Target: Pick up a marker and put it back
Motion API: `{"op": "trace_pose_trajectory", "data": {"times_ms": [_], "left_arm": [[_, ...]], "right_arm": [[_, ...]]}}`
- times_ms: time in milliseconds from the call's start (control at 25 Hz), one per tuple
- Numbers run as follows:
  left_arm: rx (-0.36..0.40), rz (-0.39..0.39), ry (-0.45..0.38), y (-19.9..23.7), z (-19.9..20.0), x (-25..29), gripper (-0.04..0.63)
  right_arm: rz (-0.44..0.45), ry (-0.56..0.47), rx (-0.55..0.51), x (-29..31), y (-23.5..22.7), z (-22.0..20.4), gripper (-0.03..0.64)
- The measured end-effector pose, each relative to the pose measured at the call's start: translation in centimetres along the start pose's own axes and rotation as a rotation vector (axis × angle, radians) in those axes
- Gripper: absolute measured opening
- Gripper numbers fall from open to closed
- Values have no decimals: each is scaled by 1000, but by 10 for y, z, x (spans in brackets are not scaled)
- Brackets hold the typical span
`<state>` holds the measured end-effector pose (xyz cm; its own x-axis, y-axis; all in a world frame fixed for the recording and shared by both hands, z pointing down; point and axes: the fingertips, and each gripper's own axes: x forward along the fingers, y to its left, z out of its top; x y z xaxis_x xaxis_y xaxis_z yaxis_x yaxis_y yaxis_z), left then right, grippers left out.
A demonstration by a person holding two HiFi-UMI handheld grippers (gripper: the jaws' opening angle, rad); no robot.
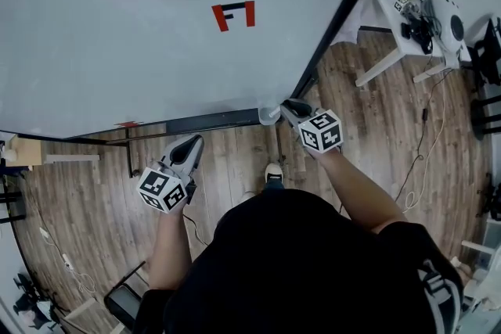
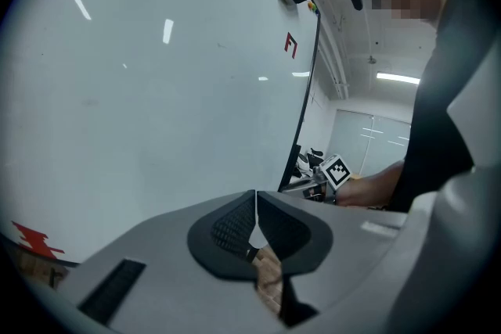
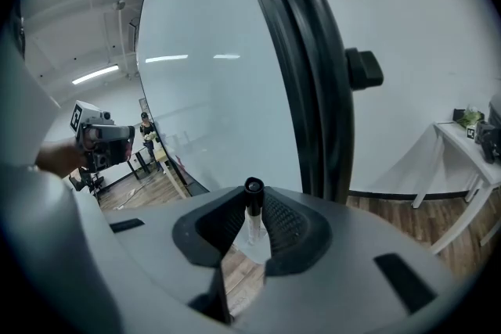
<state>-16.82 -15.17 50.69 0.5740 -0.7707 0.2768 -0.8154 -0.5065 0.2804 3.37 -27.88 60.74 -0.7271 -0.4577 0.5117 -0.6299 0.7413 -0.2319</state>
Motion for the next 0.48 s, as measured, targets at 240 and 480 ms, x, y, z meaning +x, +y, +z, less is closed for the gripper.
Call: {"op": "trace_pose_trajectory", "data": {"times_ms": [240,480], "left_arm": [[-13,14,10,2,-4,3,15],[-15,18,20,4,-5,5,15]], "right_arm": [[18,25,0,17,-3,-11,63],[28,51,-6,31,-6,-22,63]]}}
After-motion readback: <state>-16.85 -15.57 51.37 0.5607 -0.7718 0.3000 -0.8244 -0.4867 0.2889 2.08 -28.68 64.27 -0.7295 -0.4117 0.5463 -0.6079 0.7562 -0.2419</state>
